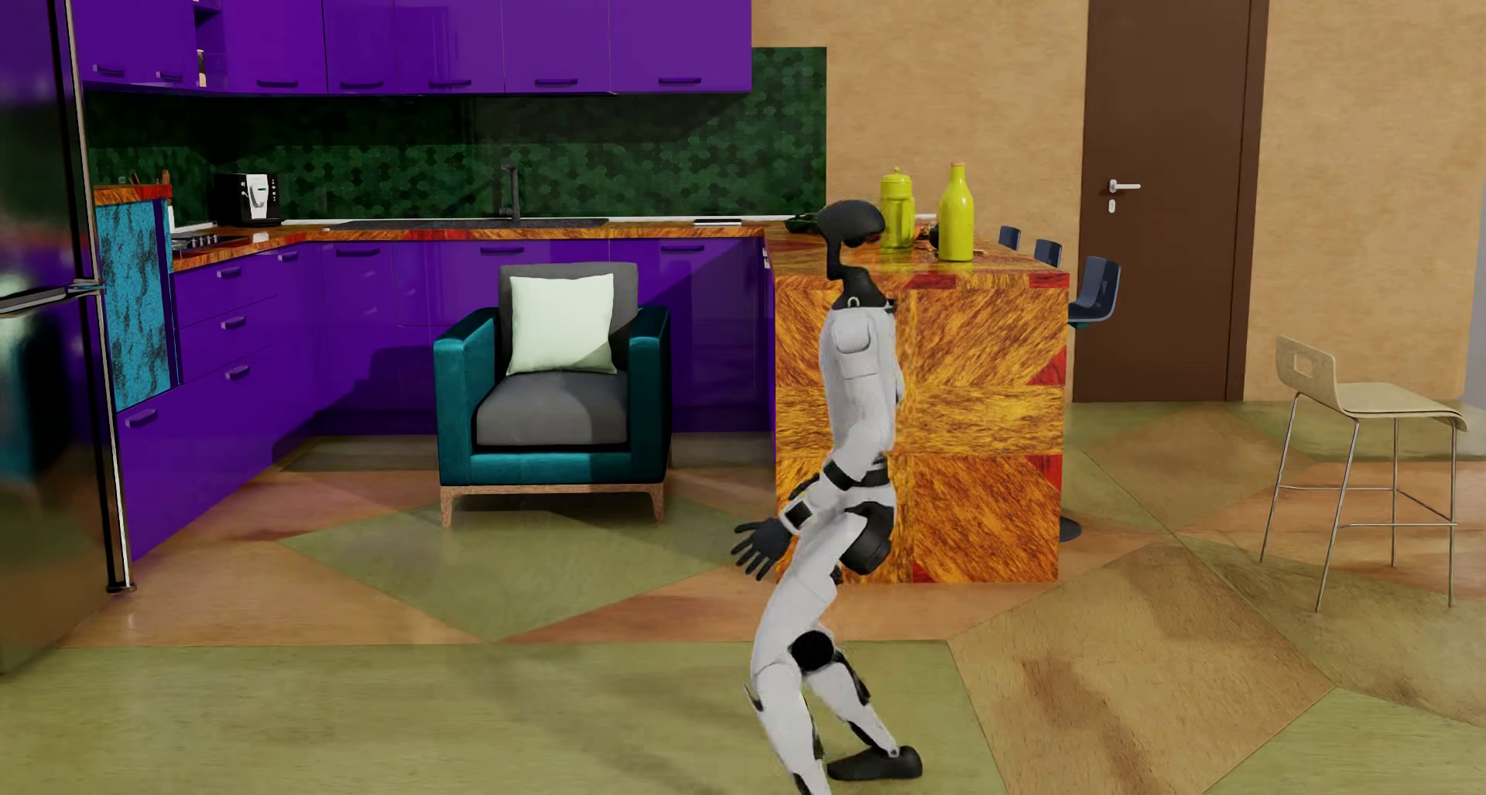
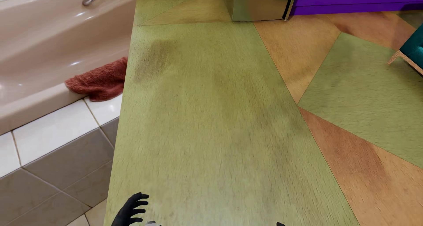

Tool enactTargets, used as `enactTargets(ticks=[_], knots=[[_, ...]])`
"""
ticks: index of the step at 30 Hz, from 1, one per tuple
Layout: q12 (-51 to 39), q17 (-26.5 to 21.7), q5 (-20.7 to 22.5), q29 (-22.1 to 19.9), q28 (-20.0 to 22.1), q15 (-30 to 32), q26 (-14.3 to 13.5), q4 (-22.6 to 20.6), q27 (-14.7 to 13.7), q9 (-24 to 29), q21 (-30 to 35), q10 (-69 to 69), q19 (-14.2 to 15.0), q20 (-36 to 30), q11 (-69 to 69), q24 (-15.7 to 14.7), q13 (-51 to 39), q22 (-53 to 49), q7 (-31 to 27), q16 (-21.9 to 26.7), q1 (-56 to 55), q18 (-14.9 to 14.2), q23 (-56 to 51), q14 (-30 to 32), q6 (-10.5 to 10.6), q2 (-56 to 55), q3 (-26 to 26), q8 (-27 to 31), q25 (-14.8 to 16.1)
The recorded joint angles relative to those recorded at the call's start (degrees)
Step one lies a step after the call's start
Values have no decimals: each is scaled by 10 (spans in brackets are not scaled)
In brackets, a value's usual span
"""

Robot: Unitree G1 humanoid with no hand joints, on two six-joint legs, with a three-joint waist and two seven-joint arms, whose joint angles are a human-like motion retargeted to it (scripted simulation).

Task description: Head to the dark armchair

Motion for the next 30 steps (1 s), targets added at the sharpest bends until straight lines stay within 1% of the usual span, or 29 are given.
enactTargets(ticks=[1,2,3,5,6,7,8,9,10,11,12,13,14,15,16,17,18,19,20,21,22,23,24,25,26,27,28,29,30], knots=[[23,18,2,-1,-6,10,1,3,-12,-4,-6,-8,-7,11,64,5,-22,16,8,36,17,-41,-10,-9,5,-11,5,16,10],[36,26,-7,13,-1,59,18,9,-32,-9,-1,-6,-33,14,136,-2,-33,10,30,65,43,-63,8,-37,-3,-39,-2,15,16],[28,24,-20,43,16,105,41,13,-50,-14,-5,-25,-49,14,169,-18,-22,13,51,69,83,-40,20,-55,-9,-58,-18,-7,17],[-31,-4,-25,103,61,94,103,23,-59,-21,-25,-86,-24,-1,151,-58,11,-38,88,33,166,-56,-3,-74,-20,-93,-74,-43,8],[-77,-20,-35,113,73,65,108,25,-60,-19,-32,-55,-7,-19,79,-73,33,-68,95,4,179,-66,-9,-70,-25,-96,-83,-42,-3],[-111,-33,-37,101,68,34,69,18,-65,-19,2,57,-28,-27,21,-77,43,-41,70,-23,140,-79,46,-7,-24,-74,-67,-29,-14],[-98,-43,-23,82,51,17,20,-5,-59,-14,18,149,-28,-31,7,-71,36,-14,35,-38,92,-88,85,43,-4,-44,-46,-20,-21],[-56,-37,-9,60,26,8,-13,-26,-42,-11,17,179,-27,-25,-20,-56,28,-10,22,-23,41,-93,73,25,21,-11,-19,-9,-20],[-8,-20,3,35,-1,-2,-18,-28,-25,-1,5,139,-26,4,-47,-35,15,-20,24,-13,0,-96,40,-13,40,27,16,7,-18],[27,-13,11,5,-22,-11,-7,-29,-8,9,1,81,-27,12,-58,-16,-10,-25,28,6,-35,-100,26,-17,57,62,42,17,-26],[47,-7,22,-16,-33,1,4,-26,7,17,-6,8,-31,21,-14,-3,-42,-16,31,25,-59,-107,2,10,74,67,54,22,-30],[48,-4,30,-18,-31,52,5,-18,12,17,-11,-52,-34,31,75,-3,-64,13,30,43,-52,-116,-7,48,84,41,45,19,-33],[36,-2,20,-3,-15,141,6,-10,12,20,-5,-50,-40,28,170,-13,-77,38,48,67,-28,-97,7,74,67,1,21,11,-35],[3,-3,3,29,10,193,23,-6,2,24,-20,-51,-32,32,225,-31,-57,17,72,82,4,-37,23,45,37,-53,0,-8,-34],[-40,-15,-12,63,37,150,39,-2,-3,29,-27,-57,-22,29,216,-51,-18,-11,89,74,42,8,10,21,8,-91,-34,-25,-38],[-73,-20,-30,85,60,94,48,7,-7,21,-40,-66,-14,13,161,-67,18,-43,102,55,76,-22,-8,0,-15,-119,-67,-35,-49],[-104,-23,-50,89,73,70,41,13,-16,8,-39,-30,-1,-4,50,-77,45,-57,103,26,90,-60,12,-16,-38,-124,-77,-21,-65],[-119,-28,-40,75,74,72,13,16,-24,-1,-1,61,-11,-29,16,-76,58,-22,66,-10,64,-74,59,20,-38,-96,-68,-23,-74],[-94,-36,-20,63,64,55,-11,10,-23,-5,24,115,-12,-65,2,-68,46,-15,34,-11,38,-80,84,57,-26,-66,-54,-19,-69],[-50,-35,-2,53,43,45,-31,-4,-19,-1,15,119,-10,-44,-21,-52,27,-8,22,-17,19,-81,67,43,-9,-28,-29,-10,-50],[-11,-8,10,39,18,29,-27,-14,-25,-1,-11,78,-8,-18,-35,-30,25,-19,21,-5,-2,-83,19,11,8,2,2,-2,-29],[22,4,22,29,-4,12,-28,-16,-38,-5,-4,2,-6,13,-21,-11,5,-8,26,15,-8,-84,-7,-10,25,18,20,7,-11],[40,19,23,31,-15,28,-24,-16,-54,-4,-1,1,-21,24,58,-5,-30,22,38,38,13,-50,-4,-4,22,3,14,16,3],[41,11,7,49,-12,85,9,-13,-72,-9,10,-6,-39,18,134,-13,-47,16,65,55,40,13,22,-26,9,-34,4,7,14],[31,7,-15,75,0,117,49,-7,-83,-14,-5,-21,-61,4,167,-27,-38,0,85,56,74,-3,32,-45,-1,-63,-11,-17,24],[12,4,-35,99,19,113,76,-7,-80,-21,-15,-48,-68,0,167,-44,-17,1,104,41,114,1,19,-57,-13,-85,-40,-37,28],[-27,1,-39,108,36,88,106,0,-68,-20,-28,-69,-43,-4,143,-63,0,-29,119,27,153,-6,1,-71,-20,-104,-63,-49,24],[-71,-5,-35,103,51,65,114,7,-56,-22,-30,-84,-16,-14,112,-80,17,-46,131,21,187,-15,-9,-87,-26,-119,-85,-50,18],[-105,-16,-32,85,61,60,96,13,-45,-22,-20,-58,3,-21,61,-93,34,-63,133,5,203,-28,-15,-93,-32,-127,-93,-46,10]])
